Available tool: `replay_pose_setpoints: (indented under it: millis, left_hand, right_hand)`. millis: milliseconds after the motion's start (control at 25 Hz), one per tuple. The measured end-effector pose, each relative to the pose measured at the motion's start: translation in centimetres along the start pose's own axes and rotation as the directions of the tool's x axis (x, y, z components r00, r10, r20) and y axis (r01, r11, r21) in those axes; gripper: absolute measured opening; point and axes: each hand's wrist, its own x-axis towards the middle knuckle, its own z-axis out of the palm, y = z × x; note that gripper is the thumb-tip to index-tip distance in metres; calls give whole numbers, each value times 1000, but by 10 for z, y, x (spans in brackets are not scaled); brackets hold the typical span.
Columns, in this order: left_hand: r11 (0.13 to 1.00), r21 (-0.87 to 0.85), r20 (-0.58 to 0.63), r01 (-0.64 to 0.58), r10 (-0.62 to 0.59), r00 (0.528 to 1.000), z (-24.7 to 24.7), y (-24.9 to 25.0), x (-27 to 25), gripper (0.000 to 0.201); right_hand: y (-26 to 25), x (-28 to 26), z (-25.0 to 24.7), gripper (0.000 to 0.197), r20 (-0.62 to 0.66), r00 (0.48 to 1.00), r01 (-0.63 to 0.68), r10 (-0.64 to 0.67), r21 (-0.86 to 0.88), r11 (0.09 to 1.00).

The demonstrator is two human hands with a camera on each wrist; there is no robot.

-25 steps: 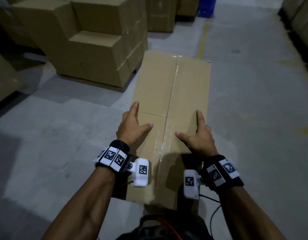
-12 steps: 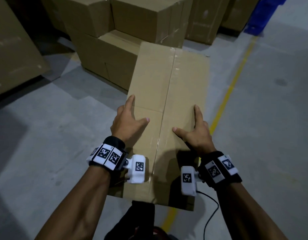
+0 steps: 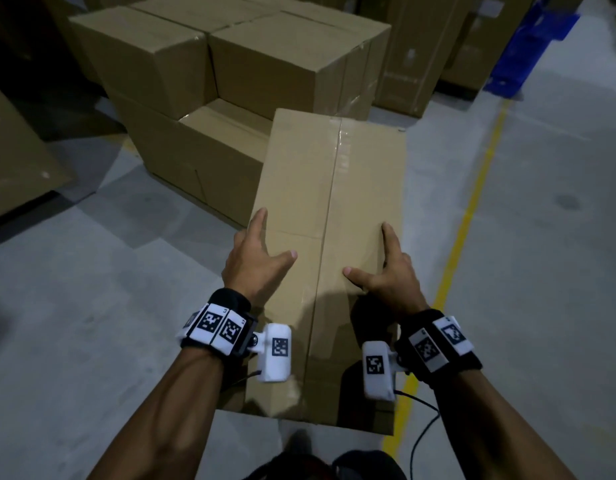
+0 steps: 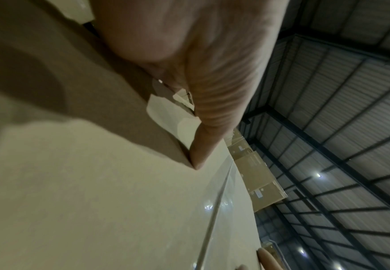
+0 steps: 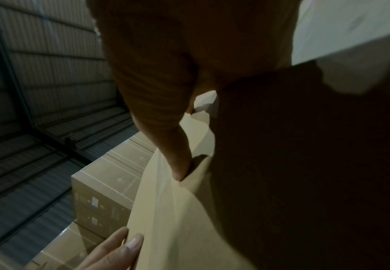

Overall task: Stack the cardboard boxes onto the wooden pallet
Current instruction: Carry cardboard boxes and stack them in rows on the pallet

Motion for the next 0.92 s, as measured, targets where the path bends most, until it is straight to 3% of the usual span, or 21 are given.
replay_pose_setpoints:
  millis: [400,640,920]
  left_hand:
    - [988,-143,-139,53,-73,988,-19,22,173,86]
    - [979,-171,-211,113,-149,966,-27,46,300,87]
    - [965,-179,-215,189,-226,950,-50,52,418,89]
  right_hand:
    - [-65,204,33,114,116,991,62,-65,35,997]
    - [-118,356,50,120,246,960,97,-135,159,983]
    - [-181,485,77,110,376,914,87,-152,183,979]
